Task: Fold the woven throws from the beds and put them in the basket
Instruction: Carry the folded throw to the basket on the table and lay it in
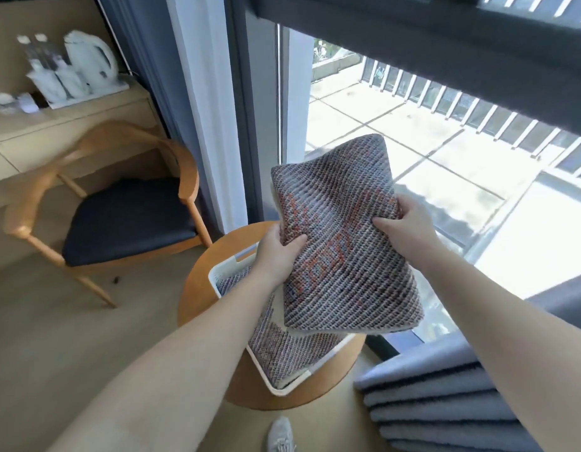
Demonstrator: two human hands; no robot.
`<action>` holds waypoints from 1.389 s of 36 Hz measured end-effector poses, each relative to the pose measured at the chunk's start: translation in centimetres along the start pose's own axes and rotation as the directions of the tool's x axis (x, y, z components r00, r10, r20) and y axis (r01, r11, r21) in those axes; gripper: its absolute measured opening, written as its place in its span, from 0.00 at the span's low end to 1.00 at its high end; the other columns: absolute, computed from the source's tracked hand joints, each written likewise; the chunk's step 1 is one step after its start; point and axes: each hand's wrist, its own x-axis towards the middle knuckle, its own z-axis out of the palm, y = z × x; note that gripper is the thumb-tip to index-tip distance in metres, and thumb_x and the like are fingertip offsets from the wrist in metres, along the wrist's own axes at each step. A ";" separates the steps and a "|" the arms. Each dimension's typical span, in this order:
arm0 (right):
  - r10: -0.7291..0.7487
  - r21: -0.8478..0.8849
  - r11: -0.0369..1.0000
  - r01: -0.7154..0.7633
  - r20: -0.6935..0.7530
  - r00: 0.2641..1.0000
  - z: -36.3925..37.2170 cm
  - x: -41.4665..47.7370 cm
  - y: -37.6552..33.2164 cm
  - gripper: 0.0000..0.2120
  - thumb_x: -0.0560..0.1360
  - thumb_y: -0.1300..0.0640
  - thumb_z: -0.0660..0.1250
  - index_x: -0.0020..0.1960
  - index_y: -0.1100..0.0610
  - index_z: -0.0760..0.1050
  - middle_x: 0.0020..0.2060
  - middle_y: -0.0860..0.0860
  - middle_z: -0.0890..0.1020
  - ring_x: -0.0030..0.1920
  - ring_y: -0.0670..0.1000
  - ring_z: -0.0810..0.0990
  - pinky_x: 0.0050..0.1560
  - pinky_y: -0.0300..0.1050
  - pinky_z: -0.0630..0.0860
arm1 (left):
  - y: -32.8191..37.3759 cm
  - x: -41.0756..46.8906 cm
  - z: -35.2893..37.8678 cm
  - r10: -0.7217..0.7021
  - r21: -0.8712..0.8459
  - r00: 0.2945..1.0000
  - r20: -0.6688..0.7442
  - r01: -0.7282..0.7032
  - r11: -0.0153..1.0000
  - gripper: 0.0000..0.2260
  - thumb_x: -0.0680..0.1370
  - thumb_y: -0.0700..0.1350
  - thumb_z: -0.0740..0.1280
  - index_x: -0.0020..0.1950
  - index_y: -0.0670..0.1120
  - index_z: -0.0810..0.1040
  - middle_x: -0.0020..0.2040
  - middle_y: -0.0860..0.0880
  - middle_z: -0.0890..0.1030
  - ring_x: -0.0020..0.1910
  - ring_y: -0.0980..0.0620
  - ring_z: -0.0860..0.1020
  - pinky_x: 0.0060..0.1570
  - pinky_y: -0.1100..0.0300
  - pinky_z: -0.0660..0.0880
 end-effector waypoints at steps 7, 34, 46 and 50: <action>-0.006 -0.076 0.997 0.019 0.171 0.985 6.5 4.0 2.6 0.16 0.71 0.67 0.71 0.57 0.56 0.77 0.45 0.51 0.82 0.43 0.49 0.80 0.49 0.43 0.76 | -6.3 1.5 -1.2 -0.211 -0.013 0.969 -0.128 0.211 0.977 0.16 0.79 0.46 0.66 0.66 0.47 0.70 0.60 0.50 0.78 0.57 0.49 0.77 0.58 0.49 0.74; 0.039 -0.355 0.910 0.214 0.587 0.809 19.9 5.1 16.6 0.21 0.79 0.59 0.63 0.71 0.55 0.65 0.62 0.54 0.75 0.58 0.57 0.77 0.56 0.50 0.74 | -21.4 -1.5 1.6 -0.331 0.078 0.658 -0.676 0.512 0.856 0.14 0.80 0.41 0.61 0.65 0.41 0.69 0.57 0.43 0.76 0.56 0.46 0.75 0.51 0.59 0.70; -0.264 -0.493 0.386 0.780 0.751 0.606 26.4 7.7 16.1 0.33 0.81 0.44 0.51 0.79 0.59 0.45 0.77 0.61 0.42 0.77 0.60 0.39 0.76 0.54 0.38 | -22.7 5.7 0.7 -0.111 0.818 0.928 -0.356 0.367 0.442 0.26 0.82 0.52 0.45 0.78 0.43 0.46 0.79 0.45 0.42 0.77 0.49 0.38 0.75 0.52 0.38; -0.237 -0.519 0.284 0.806 0.776 0.584 28.4 9.7 17.8 0.34 0.81 0.40 0.47 0.79 0.60 0.46 0.78 0.59 0.43 0.78 0.58 0.40 0.75 0.53 0.37 | -25.5 6.5 -0.2 -0.181 0.844 0.923 -0.340 0.384 0.375 0.27 0.82 0.54 0.44 0.78 0.42 0.45 0.79 0.45 0.41 0.77 0.48 0.39 0.75 0.50 0.39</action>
